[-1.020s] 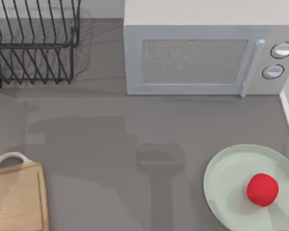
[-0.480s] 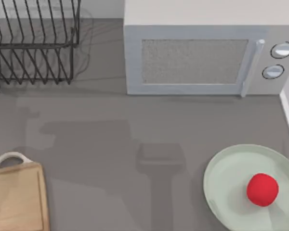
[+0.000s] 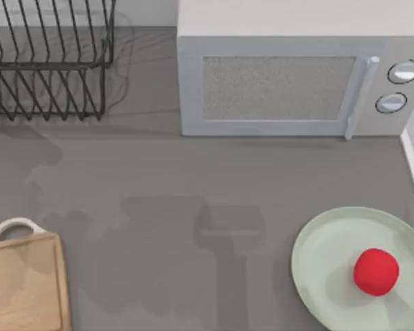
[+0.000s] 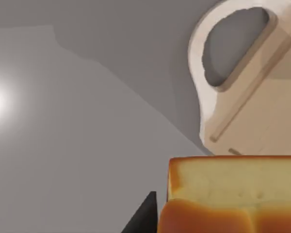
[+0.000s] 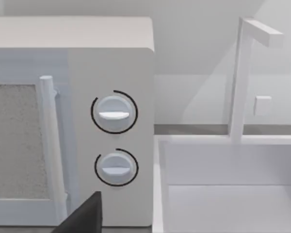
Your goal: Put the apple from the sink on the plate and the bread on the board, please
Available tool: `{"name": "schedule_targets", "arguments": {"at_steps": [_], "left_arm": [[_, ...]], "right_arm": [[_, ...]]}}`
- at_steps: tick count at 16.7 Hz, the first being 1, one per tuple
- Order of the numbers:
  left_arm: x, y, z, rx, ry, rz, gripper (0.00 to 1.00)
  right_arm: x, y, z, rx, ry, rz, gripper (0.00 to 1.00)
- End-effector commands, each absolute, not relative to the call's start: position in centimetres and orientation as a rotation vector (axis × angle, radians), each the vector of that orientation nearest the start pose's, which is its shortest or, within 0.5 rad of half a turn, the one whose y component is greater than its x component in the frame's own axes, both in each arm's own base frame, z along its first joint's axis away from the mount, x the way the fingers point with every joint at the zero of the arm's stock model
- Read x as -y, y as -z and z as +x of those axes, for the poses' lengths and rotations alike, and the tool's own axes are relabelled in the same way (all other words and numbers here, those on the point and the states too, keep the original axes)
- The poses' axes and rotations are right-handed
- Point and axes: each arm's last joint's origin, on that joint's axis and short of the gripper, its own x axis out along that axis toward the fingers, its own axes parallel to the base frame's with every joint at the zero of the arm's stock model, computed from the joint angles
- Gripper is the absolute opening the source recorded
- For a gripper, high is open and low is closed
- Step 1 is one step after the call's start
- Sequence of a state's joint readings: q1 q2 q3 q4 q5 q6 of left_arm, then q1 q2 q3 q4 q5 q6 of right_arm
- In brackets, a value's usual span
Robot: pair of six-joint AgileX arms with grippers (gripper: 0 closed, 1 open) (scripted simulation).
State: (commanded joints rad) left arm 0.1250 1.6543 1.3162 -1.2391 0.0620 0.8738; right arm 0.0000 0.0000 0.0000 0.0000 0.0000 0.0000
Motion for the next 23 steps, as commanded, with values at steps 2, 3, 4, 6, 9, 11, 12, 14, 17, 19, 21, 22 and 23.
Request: {"name": "schedule_targets", "arguments": {"at_steps": [2, 3, 4, 6, 9, 11, 12, 14, 17, 19, 21, 22, 23], "left_arm": [[-3.4, -24.2, 28.7, -1.402, 0.811, 0.705, 0.00], [-3.2, -24.2, 28.3, -1.363, 0.902, 0.790, 0.00], [-2.9, -24.3, 27.9, -1.319, 0.994, 0.878, 0.00], [-2.5, -24.2, 27.1, -1.217, 1.174, 1.053, 0.00], [-1.7, -23.7, 26.1, -1.033, 1.432, 1.310, 0.00], [-1.1, -23.2, 25.6, -0.895, 1.591, 1.471, 0.00], [-0.9, -23.0, 25.4, -0.823, 1.666, 1.548, 0.00], [-0.3, -22.3, 24.9, -0.675, 1.802, 1.688, 0.00], [0.4, -21.3, 24.3, -0.457, 1.972, 1.869, 0.00], [0.9, -20.6, 24.0, -0.321, 2.065, 1.969, 0.00], [1.3, -19.9, 23.7, -0.201, 2.139, 2.050, 0.00], [1.5, -19.6, 23.6, -0.147, 2.171, 2.085, 0.00], [1.7, -19.3, 23.6, -0.101, 2.198, 2.114, 0.00]], "right_arm": [[0.1, -16.0, 10.6, 0.000, 0.000, 0.000, 1.00], [0.1, -16.0, 10.6, 0.000, 0.000, 0.000, 1.00], [0.1, -16.0, 10.6, 0.000, 0.000, 0.000, 1.00], [0.1, -16.0, 10.6, 0.000, 0.000, 0.000, 1.00], [0.1, -16.0, 10.6, 0.000, 0.000, 0.000, 1.00], [0.1, -16.0, 10.6, 0.000, 0.000, 0.000, 1.00], [0.1, -16.0, 10.6, 0.000, 0.000, 0.000, 1.00], [0.1, -16.0, 10.6, 0.000, 0.000, 0.000, 1.00], [0.1, -16.0, 10.6, 0.000, 0.000, 0.000, 1.00], [0.1, -16.0, 10.6, 0.000, 0.000, 0.000, 1.00], [0.1, -16.0, 10.6, 0.000, 0.000, 0.000, 1.00], [0.1, -16.0, 10.6, 0.000, 0.000, 0.000, 1.00], [0.1, -16.0, 10.6, 0.000, 0.000, 0.000, 1.00]]}}
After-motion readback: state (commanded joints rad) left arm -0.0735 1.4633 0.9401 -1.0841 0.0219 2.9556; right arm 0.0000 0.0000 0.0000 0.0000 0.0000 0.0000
